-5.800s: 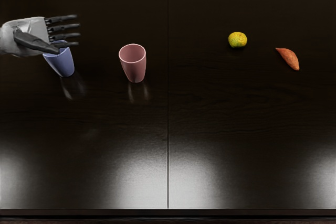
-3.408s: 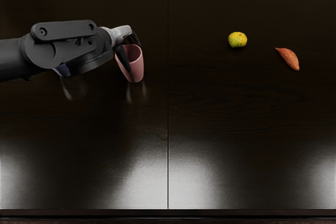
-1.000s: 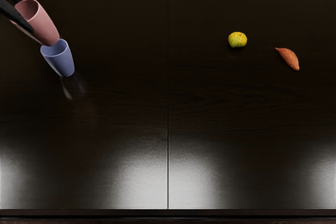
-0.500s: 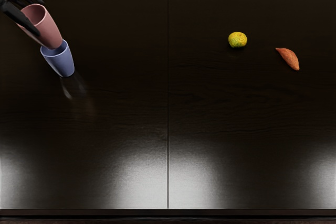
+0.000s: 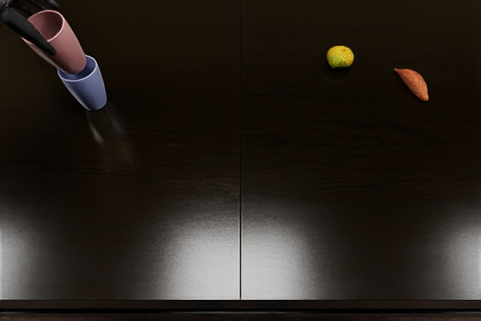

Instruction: Pick up cup and place in cup with left hand

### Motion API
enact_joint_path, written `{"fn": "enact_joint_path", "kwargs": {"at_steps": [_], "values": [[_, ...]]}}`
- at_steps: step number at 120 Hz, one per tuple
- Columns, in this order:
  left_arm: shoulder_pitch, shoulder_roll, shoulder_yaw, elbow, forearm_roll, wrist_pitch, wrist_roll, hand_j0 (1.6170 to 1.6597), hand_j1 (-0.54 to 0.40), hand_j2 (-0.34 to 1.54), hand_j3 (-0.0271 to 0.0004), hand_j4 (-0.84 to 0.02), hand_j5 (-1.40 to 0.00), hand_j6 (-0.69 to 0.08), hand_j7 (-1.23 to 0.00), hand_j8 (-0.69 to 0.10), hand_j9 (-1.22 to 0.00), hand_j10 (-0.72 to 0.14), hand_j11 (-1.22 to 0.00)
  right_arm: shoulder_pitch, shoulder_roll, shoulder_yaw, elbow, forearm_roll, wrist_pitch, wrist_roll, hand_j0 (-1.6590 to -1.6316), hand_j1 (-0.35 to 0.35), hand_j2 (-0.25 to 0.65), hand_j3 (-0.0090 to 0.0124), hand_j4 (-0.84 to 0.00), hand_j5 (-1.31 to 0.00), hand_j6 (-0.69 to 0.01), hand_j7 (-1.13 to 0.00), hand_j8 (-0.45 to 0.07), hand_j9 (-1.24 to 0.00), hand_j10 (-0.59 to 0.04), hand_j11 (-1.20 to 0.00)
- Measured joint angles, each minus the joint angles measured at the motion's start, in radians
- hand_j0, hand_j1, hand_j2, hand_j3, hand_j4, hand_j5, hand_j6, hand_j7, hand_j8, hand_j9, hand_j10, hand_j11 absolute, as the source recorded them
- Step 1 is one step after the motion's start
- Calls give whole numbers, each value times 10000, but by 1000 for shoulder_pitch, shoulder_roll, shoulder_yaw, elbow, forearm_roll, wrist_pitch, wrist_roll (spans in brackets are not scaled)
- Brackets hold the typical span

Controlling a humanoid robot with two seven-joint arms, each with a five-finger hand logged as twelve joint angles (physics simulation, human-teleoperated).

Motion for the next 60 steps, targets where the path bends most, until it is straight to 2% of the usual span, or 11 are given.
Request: {"fn": "enact_joint_path", "kwargs": {"at_steps": [23,39,60], "values": [[20,0,-21,-1,-3,23,-33,16577,470,955,0,-2770,-3632,-2563,-3607,-2508,-3609,-2780,-3605,0,0,0,0,0,0,0,-16581,-3288,-35,0,-167,-218,-167,-218,-167,-218,-167,-218],[23,-2,-26,-2,-7,27,-40,16579,1198,631,0,-2070,-2685,-1967,-2671,-1938,-2671,-2073,-2668,0,0,0,0,0,0,0,-16581,-3288,-35,0,-167,-218,-167,-218,-167,-218,-167,-218],[25,0,-31,-7,-13,25,-42,16580,1698,420,0,-1597,-2045,-1560,-2037,-1546,-2036,-1595,-2034,0,0,0,0,0,0,0,-16581,-3288,-35,0,-167,-218,-167,-218,-167,-218,-167,-218]]}}
